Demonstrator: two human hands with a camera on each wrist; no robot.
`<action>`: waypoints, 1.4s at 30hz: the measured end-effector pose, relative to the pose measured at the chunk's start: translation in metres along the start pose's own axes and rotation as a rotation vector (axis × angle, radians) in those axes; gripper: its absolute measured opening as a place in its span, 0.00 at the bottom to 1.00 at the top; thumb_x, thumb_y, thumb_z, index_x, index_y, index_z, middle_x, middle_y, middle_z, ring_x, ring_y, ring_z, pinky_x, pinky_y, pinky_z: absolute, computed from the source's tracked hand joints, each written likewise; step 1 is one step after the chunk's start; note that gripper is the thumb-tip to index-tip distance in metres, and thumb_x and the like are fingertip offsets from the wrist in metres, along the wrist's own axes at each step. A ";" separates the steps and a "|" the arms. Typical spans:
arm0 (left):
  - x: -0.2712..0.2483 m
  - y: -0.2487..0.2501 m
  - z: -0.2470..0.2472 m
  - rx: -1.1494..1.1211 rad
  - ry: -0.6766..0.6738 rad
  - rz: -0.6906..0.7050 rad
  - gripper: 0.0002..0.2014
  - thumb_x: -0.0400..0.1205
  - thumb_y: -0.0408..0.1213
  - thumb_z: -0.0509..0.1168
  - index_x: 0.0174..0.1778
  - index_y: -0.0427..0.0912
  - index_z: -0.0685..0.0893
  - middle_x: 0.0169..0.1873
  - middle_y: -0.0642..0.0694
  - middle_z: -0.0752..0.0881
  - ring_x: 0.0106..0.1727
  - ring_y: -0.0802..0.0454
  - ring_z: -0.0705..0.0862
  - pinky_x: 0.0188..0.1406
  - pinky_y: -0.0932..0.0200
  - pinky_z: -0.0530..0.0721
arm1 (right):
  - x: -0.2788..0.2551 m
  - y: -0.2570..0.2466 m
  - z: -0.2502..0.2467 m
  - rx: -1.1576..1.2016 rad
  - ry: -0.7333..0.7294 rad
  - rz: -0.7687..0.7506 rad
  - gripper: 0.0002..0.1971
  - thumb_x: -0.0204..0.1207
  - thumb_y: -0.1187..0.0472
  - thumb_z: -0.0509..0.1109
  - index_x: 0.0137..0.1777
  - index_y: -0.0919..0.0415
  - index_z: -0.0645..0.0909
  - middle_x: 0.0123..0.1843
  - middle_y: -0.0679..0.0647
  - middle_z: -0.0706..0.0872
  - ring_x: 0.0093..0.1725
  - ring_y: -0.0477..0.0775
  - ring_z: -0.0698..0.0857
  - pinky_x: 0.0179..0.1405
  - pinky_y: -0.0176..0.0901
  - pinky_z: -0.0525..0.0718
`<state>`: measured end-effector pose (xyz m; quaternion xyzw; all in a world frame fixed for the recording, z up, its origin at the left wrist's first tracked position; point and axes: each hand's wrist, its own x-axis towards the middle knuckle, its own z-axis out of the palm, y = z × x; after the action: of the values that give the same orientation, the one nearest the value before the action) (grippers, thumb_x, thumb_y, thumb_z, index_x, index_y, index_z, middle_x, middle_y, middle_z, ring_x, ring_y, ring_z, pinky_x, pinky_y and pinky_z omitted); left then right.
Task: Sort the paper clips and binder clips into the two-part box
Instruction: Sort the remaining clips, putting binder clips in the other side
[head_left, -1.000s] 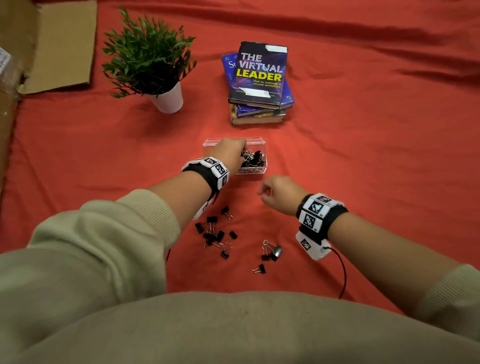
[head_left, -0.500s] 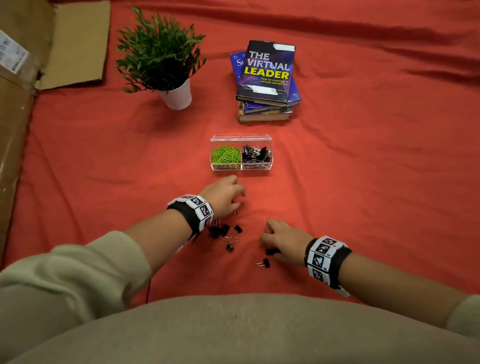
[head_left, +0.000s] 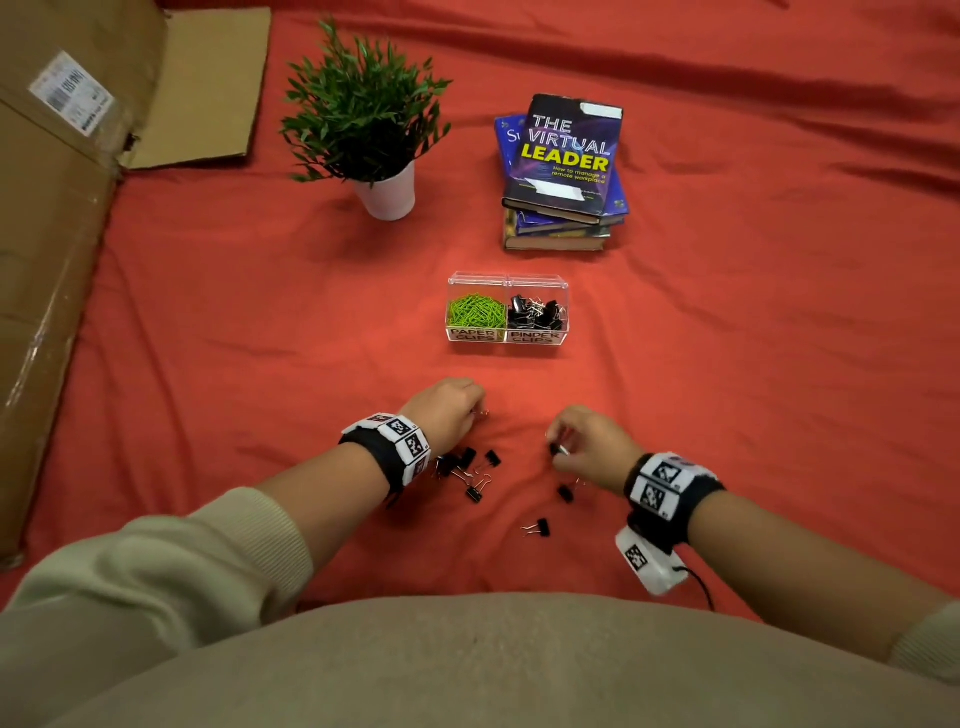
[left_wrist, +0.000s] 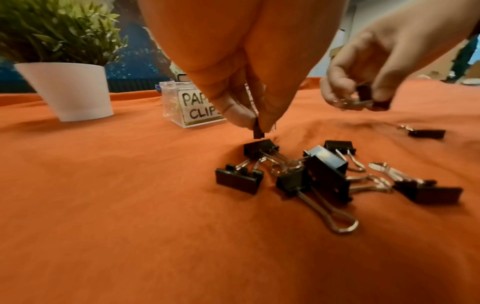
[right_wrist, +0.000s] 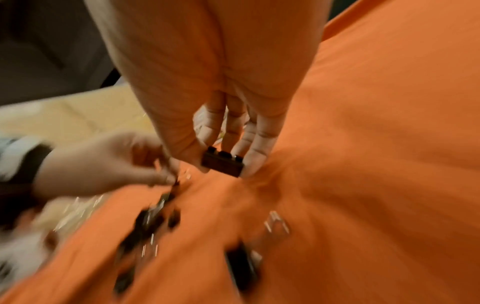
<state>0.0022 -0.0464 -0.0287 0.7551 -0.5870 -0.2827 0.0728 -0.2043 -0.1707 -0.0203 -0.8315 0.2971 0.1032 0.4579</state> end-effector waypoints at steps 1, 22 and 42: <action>-0.003 -0.001 -0.001 -0.046 0.036 -0.018 0.07 0.77 0.30 0.62 0.49 0.39 0.82 0.49 0.41 0.84 0.53 0.41 0.82 0.54 0.49 0.81 | 0.008 -0.005 -0.008 0.082 0.058 0.040 0.13 0.64 0.73 0.74 0.40 0.54 0.79 0.39 0.50 0.81 0.35 0.49 0.80 0.39 0.38 0.79; -0.043 -0.026 0.003 -0.083 -0.032 -0.187 0.21 0.78 0.32 0.61 0.68 0.39 0.77 0.59 0.39 0.82 0.61 0.41 0.80 0.60 0.56 0.76 | 0.061 -0.067 0.008 -0.440 -0.087 -0.254 0.11 0.74 0.64 0.66 0.55 0.60 0.84 0.55 0.56 0.81 0.60 0.56 0.78 0.61 0.47 0.76; -0.055 -0.024 0.013 0.011 0.007 -0.266 0.13 0.79 0.38 0.63 0.58 0.37 0.76 0.56 0.40 0.76 0.59 0.39 0.79 0.60 0.46 0.78 | 0.074 -0.075 0.058 -0.472 -0.189 -0.269 0.24 0.75 0.65 0.65 0.72 0.57 0.75 0.58 0.63 0.75 0.61 0.62 0.75 0.61 0.51 0.76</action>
<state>0.0072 0.0150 -0.0308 0.8278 -0.4829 -0.2839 0.0324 -0.0951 -0.1222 -0.0327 -0.9338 0.1078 0.1848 0.2867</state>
